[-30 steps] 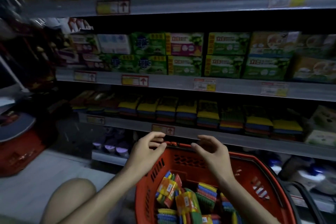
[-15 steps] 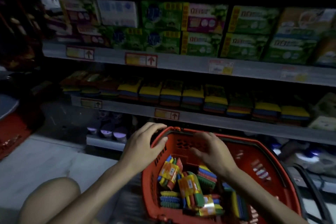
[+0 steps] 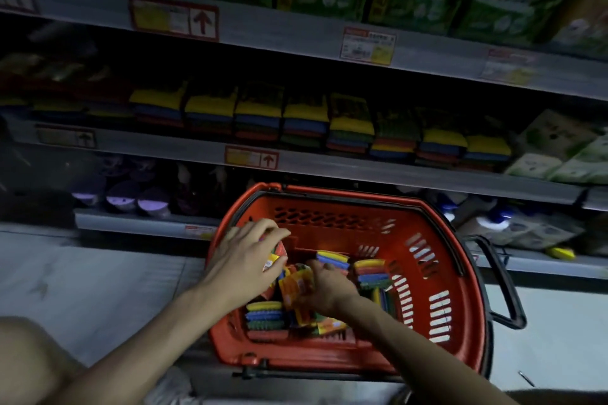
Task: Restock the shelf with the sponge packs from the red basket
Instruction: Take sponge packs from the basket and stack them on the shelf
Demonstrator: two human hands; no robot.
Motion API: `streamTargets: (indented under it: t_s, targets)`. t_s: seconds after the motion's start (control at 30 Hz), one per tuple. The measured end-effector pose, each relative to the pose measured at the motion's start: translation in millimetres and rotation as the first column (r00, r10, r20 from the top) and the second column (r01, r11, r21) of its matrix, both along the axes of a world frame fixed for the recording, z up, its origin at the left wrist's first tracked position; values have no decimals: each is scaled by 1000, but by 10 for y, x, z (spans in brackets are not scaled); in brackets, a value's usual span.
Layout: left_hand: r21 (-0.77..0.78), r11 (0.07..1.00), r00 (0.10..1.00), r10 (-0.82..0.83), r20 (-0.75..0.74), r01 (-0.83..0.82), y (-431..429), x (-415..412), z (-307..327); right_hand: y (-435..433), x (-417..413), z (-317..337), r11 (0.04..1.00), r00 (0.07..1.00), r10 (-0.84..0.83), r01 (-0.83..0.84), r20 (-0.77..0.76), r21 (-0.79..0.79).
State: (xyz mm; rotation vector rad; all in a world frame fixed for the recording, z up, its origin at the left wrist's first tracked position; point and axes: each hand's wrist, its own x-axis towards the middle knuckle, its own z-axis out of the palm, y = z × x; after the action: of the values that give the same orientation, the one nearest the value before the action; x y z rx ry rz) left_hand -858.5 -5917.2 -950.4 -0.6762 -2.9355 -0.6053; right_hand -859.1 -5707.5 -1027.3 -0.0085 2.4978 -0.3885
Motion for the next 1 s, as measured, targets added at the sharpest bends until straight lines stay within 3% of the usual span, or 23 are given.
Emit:
streamTargets:
  t_s: [0.17,0.4,0.53,0.63,0.7,0.8,0.9,1.0]
  targets:
    - [-57,998,999,-35,-4,35,59,16,-35,-224,39,-261,995,992,-97,95,77,31]
    - [-40,999,1000,5,10,-5,38,27,8,65,18,-388,918,949,-297,315,106,-242]
    - [-15,999,997,29,69,-28,56,41,14,237,39,-123,756,874,-452,480,176,-446]
    - [208,967,960,91,265,-149,143,45,-23,322,47,258,615,838,-482,531,256,-583]
    - [366,866,858,128,497,-342,255,26,-23,396,36,517,452,803,-476,573,358,-683]
    - [424,648,629,112,769,-633,334,-51,-13,500,7,830,261,793,-369,589,485,-765]
    - [465,450,453,-141,880,-763,362,-125,9,551,-21,1031,232,838,-262,536,478,-812]
    - [503,335,377,-375,847,-797,468,-113,112,603,-26,1096,253,876,-177,481,449,-839]
